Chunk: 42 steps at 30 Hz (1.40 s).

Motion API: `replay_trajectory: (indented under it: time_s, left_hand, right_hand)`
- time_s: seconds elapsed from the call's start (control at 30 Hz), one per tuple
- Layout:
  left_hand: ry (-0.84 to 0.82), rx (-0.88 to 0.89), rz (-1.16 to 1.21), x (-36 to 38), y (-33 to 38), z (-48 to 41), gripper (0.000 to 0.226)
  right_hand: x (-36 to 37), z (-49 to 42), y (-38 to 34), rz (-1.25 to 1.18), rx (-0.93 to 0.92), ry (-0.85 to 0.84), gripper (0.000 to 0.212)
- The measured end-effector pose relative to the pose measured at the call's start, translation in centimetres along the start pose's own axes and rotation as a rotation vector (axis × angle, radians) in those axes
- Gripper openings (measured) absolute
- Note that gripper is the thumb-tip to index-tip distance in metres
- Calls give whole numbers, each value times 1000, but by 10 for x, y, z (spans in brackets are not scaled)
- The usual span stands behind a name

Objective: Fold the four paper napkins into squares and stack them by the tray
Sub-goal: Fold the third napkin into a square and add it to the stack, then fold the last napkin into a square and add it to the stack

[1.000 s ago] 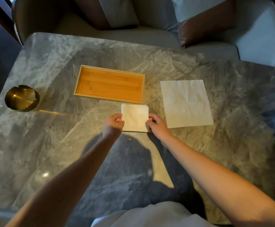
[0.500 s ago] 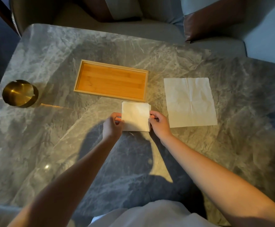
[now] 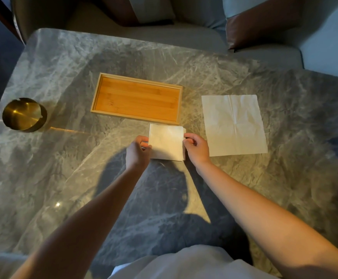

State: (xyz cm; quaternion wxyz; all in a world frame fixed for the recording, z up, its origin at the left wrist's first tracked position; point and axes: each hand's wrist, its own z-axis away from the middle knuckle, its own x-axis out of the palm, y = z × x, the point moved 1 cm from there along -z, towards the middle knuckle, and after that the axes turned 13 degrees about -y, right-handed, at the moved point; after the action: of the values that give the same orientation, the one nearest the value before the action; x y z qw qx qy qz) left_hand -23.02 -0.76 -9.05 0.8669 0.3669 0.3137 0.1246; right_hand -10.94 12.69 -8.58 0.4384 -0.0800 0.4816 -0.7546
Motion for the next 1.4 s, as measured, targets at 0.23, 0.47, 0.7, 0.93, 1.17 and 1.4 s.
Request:
replay_trajectory:
  time_s: [0.23,0.47,0.7,0.93,1.17,1.4]
  left_hand:
    - [-33,31,-49,-1,-3,3,22]
    - [-12,46,-66,5,-1,12,27]
    - [-45,86,-178,9,2,14,40]
    - [-171,299,-743,19,-12,25,79]
    - [-333,210,-949,27,-26,20,77]
    - [-281,243,-858,25,-20,17,81]
  right_hand:
    - [0,19,5,421,-289,-56,36]
    - [10,30,14,311,-165,-108,48]
    - [12,30,9,404,-185,-147,50]
    - [16,34,23,1003,-311,-291,58]
    - [12,33,45,1137,-165,-353,70]
    - [-6,32,29,1004,-217,-240,60]
